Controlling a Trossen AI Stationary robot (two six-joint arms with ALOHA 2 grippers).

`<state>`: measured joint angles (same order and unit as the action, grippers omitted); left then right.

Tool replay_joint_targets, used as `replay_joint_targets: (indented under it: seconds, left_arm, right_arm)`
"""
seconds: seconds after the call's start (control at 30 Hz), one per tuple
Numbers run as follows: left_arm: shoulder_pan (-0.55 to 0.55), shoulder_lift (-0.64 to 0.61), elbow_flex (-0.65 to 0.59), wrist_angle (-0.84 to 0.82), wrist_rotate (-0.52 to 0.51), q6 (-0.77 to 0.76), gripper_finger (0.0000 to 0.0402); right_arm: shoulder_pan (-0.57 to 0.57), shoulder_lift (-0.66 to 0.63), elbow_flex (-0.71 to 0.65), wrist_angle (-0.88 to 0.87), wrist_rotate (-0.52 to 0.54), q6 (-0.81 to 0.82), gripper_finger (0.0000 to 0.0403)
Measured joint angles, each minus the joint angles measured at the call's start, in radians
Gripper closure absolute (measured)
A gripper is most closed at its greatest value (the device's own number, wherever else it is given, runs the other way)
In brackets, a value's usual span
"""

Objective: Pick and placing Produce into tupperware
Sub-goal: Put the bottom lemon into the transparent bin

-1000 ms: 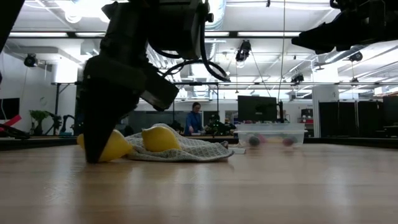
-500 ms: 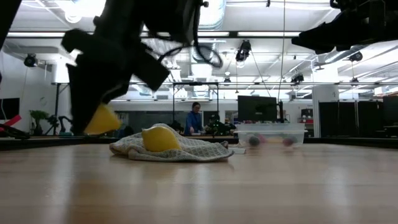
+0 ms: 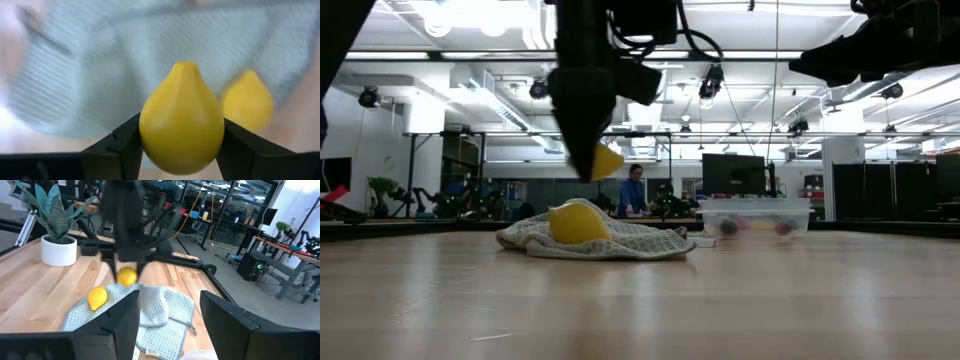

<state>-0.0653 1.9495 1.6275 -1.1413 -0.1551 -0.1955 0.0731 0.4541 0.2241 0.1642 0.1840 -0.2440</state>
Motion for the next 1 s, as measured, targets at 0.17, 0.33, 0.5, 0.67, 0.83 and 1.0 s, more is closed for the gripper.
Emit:
replay_joint_targets:
  seconds: [0.17, 0.33, 0.5, 0.67, 0.83, 1.0]
  left_arm:
    - [0.072, 0.000, 0.030, 0.140, -0.016, 0.212, 0.0223]
    - [0.140, 0.000, 0.051, 0.297, 0.006, 0.449, 0.0223]
    - [0.202, 0.000, 0.058, 0.454, 0.043, 0.579, 0.0223]
    - [0.254, 0.000, 0.055, 0.577, 0.054, 0.647, 0.0223]
    - [0.289, 0.018, 0.059, 0.706, 0.100, 0.698, 0.0223]
    - [0.307, 0.103, 0.107, 0.756, 0.121, 0.731, 0.0223]
  right_arm:
    - [0.000, 0.000, 0.000, 0.000, 0.000, 0.000, 0.0204]
    - [0.000, 0.000, 0.000, 0.000, 0.000, 0.000, 0.0204]
    - [0.000, 0.000, 0.000, 0.000, 0.000, 0.000, 0.0204]
    - [0.000, 0.000, 0.000, 0.000, 0.000, 0.000, 0.0204]
    - [0.000, 0.000, 0.000, 0.000, 0.000, 0.000, 0.0204]
    - [0.000, 0.000, 0.000, 0.002, 0.000, 0.000, 0.0204]
